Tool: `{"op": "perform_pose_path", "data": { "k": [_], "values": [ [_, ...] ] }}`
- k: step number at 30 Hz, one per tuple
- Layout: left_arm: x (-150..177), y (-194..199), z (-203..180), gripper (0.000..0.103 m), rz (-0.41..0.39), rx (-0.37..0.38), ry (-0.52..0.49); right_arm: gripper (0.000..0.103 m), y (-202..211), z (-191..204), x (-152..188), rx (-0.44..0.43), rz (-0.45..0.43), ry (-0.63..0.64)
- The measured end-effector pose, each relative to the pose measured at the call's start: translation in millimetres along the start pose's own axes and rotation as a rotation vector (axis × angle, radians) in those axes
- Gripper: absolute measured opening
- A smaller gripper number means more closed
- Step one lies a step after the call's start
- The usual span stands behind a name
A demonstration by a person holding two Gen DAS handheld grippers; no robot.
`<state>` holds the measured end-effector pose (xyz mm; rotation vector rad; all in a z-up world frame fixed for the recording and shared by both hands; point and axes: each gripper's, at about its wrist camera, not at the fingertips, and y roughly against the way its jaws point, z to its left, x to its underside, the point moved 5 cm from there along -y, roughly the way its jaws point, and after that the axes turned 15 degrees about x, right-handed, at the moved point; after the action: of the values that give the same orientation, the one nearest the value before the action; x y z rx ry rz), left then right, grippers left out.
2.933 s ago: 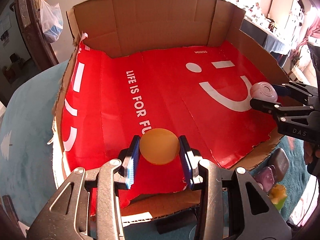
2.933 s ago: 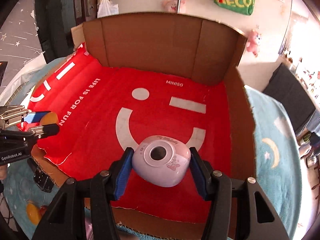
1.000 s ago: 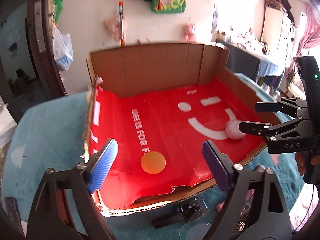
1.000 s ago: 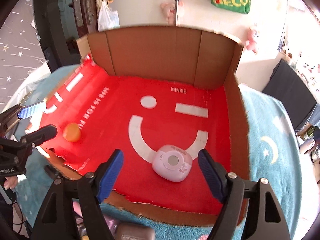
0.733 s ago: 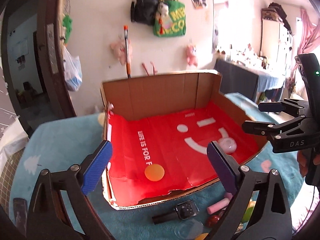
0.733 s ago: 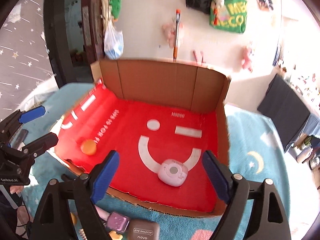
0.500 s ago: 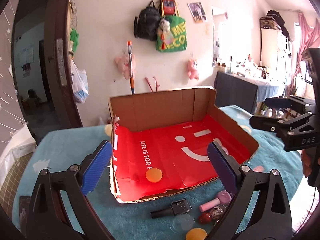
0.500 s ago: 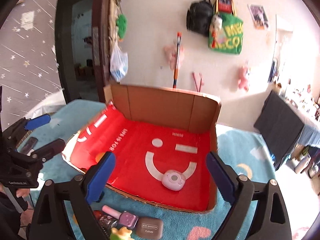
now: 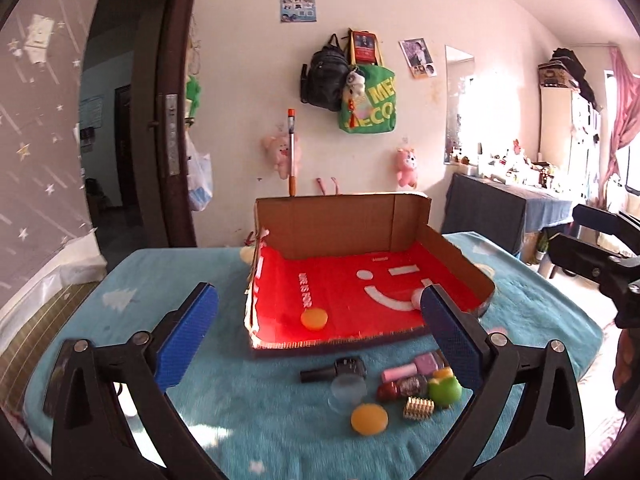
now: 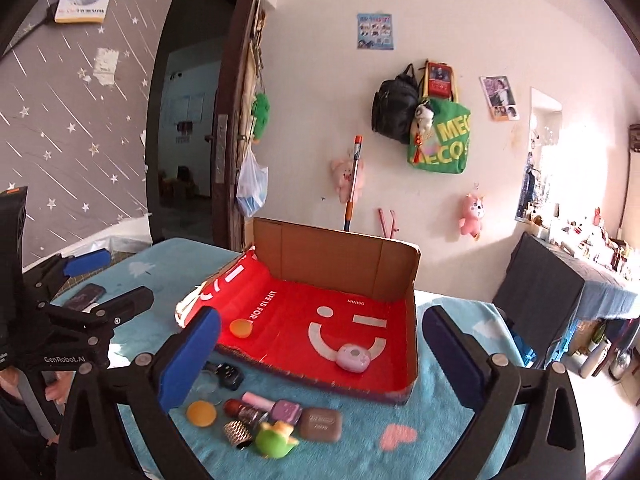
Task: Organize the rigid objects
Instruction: 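Move both tools back toward the remaining objects on the table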
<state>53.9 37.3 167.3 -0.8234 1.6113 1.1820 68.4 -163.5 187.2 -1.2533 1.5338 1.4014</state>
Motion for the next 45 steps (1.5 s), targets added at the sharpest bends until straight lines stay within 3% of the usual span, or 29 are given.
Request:
{"op": "perform_pose_path", "data": {
  "k": [4,8,16,28,45],
  "values": [
    [17.9,15.9,-11.1,0.103,-0.005,0.005,0.013,0.103,24.8,-2.0,19.8,-0.013,-0.025,-0.049],
    [39.5,23.9,-26.0,0.103,-0.011,0.003,-0.001,0.103,42.4,-5.7,45.1,0.036,-0.064,-0.079],
    [91.8,20.9,-35.5,0.103,-0.043,-0.051,-0.004,0.103,44.5,-2.0,106.8,0.092,-0.088,-0.114],
    [142.0,-9.3,-26.5,0.103,0.031,-0.059,0.058,0.103,5.6,-8.3,181.2,0.123,0.037,-0.183],
    [165.3,-32.6,-13.4,0.103,0.126,-0.039,0.13,0.103,-20.0,2.1,207.3,0.093,0.139,-0.19]
  ]
}}
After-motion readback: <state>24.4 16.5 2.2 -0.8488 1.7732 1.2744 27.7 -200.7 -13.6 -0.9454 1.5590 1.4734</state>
